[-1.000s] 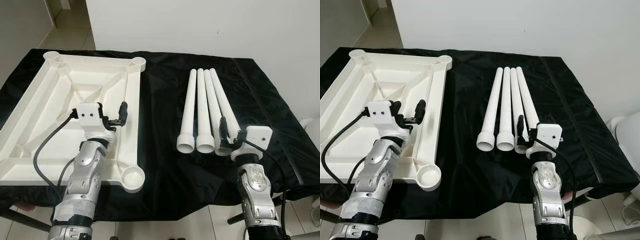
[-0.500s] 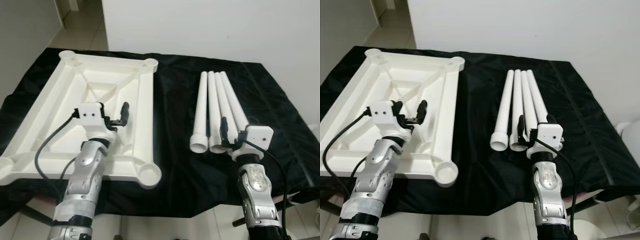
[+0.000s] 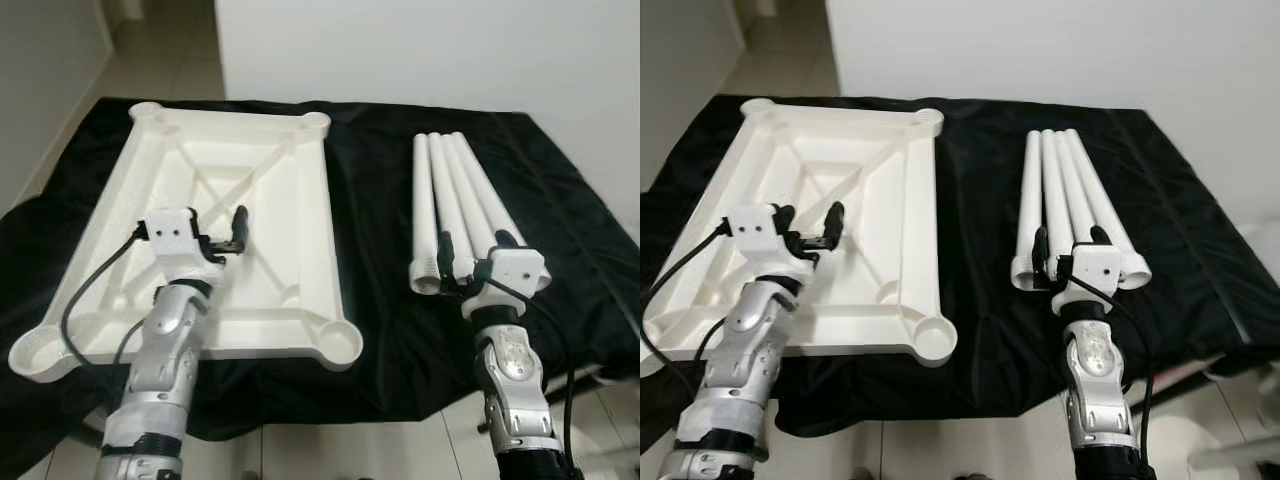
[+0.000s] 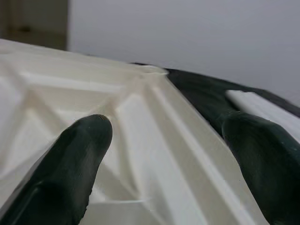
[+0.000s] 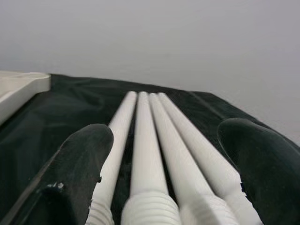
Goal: Building children table
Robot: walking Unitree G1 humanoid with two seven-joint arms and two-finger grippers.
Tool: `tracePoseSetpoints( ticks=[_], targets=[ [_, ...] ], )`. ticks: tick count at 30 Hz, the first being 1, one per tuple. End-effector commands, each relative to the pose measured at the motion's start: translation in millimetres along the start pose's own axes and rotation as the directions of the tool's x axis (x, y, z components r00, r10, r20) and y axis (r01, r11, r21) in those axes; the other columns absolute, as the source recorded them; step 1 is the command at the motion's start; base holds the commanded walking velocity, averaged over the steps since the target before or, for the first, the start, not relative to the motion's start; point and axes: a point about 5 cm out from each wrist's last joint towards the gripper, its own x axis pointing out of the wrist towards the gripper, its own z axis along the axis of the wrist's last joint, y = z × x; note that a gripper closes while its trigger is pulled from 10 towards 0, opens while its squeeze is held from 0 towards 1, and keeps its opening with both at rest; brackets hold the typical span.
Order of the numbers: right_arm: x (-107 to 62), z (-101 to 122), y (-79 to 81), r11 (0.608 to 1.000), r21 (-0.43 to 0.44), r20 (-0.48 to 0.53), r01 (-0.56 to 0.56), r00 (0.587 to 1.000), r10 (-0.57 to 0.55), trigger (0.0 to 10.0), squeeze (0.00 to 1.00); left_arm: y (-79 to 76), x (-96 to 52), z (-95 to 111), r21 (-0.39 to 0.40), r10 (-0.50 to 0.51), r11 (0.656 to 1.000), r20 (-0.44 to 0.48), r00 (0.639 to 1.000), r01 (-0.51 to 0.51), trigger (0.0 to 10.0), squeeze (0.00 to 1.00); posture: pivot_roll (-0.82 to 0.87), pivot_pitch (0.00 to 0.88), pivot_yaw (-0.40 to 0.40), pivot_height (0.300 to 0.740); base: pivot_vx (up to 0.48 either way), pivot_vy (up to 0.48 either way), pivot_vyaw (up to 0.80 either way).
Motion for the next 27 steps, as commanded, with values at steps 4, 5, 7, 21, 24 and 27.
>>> tracePoseSetpoints(
  ticks=[4,5,7,21,24,27],
  targets=[
    [-1.6,-3.9,0.3,1.0,0.01,-0.022,0.001,1.0,-0.001,10.0,0.0,5.4,-2.5,0.3,0.013,0.011,1.0,-0.001,1.0,-0.011,10.0,0.0,0.03,0.078,-0.022,0.74,0.0,0.0,-0.68],
    [-1.4,-3.5,0.0,1.0,0.008,-0.017,0.002,1.0,-0.002,10.0,0.0,5.6,-2.3,0.5,0.011,0.012,1.0,-0.001,1.0,-0.012,10.0,0.0,0.03,0.076,-0.022,0.74,0.0,0.0,-0.63],
    [-1.4,-2.5,0.0,1.0,0.008,-0.009,0.002,1.0,-0.002,10.0,0.0,5.7,-2.2,0.9,0.01,0.013,1.0,0.0,1.0,-0.013,10.0,0.0,0.03,0.075,-0.023,0.74,0.0,0.0,-0.31],
    [-0.4,-0.5,-1.0,1.0,0.0,0.008,-0.002,1.0,0.002,10.0,0.0,4.0,-1.4,2.9,0.041,0.006,0.999,0.014,1.0,-0.006,10.0,0.0,0.03,0.073,-0.024,0.74,0.0,0.0,0.0],
    [0.2,-0.2,-1.4,1.0,0.0,0.012,-0.001,1.0,0.001,10.0,0.0,3.5,-1.2,3.2,0.043,0.002,0.999,0.016,1.0,-0.003,10.0,0.0,0.03,0.07,-0.023,0.74,0.0,0.0,0.0],
    [0.7,-0.2,-1.3,1.0,0.0,0.013,0.0,1.0,0.0,10.0,0.0,3.7,-0.9,3.3,0.043,0.003,0.999,0.016,1.0,-0.003,10.0,0.0,0.03,0.07,-0.023,0.74,0.0,-0.315,0.0]
  ],
)
